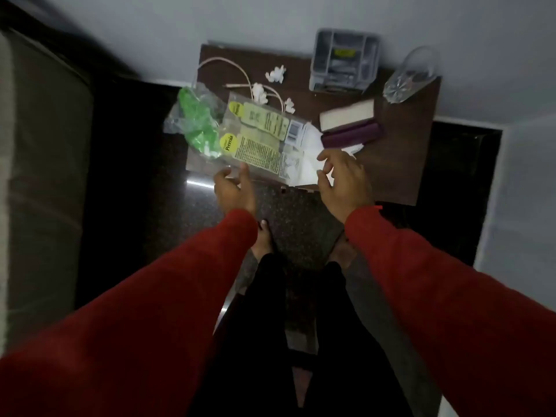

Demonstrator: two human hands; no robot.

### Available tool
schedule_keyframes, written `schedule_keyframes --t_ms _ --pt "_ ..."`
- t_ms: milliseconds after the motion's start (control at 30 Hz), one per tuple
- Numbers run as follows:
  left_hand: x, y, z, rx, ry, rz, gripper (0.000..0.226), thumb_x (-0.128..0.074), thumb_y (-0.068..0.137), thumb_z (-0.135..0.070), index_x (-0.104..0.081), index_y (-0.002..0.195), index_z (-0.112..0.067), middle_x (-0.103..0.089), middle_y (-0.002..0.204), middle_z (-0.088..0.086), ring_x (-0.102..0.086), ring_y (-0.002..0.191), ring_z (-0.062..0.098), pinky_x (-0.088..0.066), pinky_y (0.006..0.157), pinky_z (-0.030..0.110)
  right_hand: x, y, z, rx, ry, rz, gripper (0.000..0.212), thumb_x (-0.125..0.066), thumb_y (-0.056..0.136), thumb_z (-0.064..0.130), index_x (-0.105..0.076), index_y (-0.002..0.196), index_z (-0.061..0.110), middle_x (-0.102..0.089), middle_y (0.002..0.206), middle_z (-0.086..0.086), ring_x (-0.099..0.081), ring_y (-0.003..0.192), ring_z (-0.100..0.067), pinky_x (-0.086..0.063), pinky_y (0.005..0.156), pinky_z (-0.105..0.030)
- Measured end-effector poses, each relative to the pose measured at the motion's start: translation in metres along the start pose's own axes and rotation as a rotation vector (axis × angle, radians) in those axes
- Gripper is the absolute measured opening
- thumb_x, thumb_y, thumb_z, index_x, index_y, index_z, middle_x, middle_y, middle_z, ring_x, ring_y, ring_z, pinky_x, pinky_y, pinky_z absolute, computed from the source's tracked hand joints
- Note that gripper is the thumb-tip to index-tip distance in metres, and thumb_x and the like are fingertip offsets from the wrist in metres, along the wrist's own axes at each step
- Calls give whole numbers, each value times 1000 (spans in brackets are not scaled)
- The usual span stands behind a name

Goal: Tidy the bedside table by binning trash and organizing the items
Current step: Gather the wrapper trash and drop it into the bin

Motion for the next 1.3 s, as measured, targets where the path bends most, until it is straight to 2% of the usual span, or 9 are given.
schedule_keyframes --t_ms 233,400,533,633,733,833,1000,1200,1300 --pt "-47 42 13 17 -239 -30 48 -70 89 -57 -49 116 -23 -64 111 -6 -58 89 -3 -42 64 5 -62 38 -27 7 207 -186 21 -56 87 14 -58 108 19 -55 87 2 -51 81 -10 -50 81 -40" --pt "-59 54 30 -125 -362 -101 32 -71 96 -32 -61 122 -18 -69 106 -15 -64 82 -16 -52 76 10 -86 67 -35 154 242 -310 19 -58 87 9 -62 105 11 -56 86 -2 -40 75 3 -46 78 -24" --pt "-65 50 35 -170 -570 -43 36 -60 101 -17 -58 137 -17 -70 119 -16 -68 108 -3 -56 88 20 -93 101 -32 245 311 -359 16 -59 85 5 -63 100 10 -58 85 -5 -42 69 6 -36 72 -7" --pt "-65 49 41 -214 -613 -28 38 -56 101 -15 -58 139 -15 -71 112 -17 -68 104 -1 -56 83 27 -99 131 -32 283 394 -324 16 -60 84 7 -64 98 14 -61 87 -7 -51 68 -8 -45 67 -17" --pt "-65 56 52 -271 -584 23 42 -52 102 -26 -53 144 -20 -66 133 -10 -63 114 0 -49 101 30 -108 160 -33 338 307 -222 20 -61 84 12 -64 103 17 -62 95 -5 -55 74 -9 -48 76 -26" --pt "-66 63 56 -334 -507 81 44 -46 105 -43 -46 147 -30 -62 133 -17 -57 123 3 -43 112 42 -120 180 -34 403 45 -110 37 -59 86 10 -60 122 16 -57 120 -9 -58 106 -18 -40 95 -24" --pt "-54 49 55 -397 -637 93 28 -41 109 -36 -34 131 -52 -60 119 -22 -61 96 -18 -47 88 14 -138 187 -43 346 -218 -119 55 -51 82 6 -51 136 15 -50 136 -17 -48 121 -40 -37 106 -44" --pt "-52 39 44 -407 -719 83 57 -43 105 -27 -29 159 -16 -49 154 -1 -52 131 4 -41 111 22 -144 195 -45 338 -307 -174 34 -49 85 1 -63 114 12 -62 108 -19 -55 102 -39 -42 86 -42" --pt "-43 43 38 -428 -781 -8 51 -44 104 -15 -37 154 -8 -60 140 4 -61 113 -4 -50 104 23 -129 192 -38 323 -187 -281 34 -48 87 -3 -61 117 7 -61 109 -22 -55 103 -38 -42 89 -41"
Point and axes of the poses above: each hand's wrist, its own y-axis towards the middle knuckle, its own x-axis out of the back of the hand, z = x × y, the point moved 3 cm from there along y, towards the middle knuckle
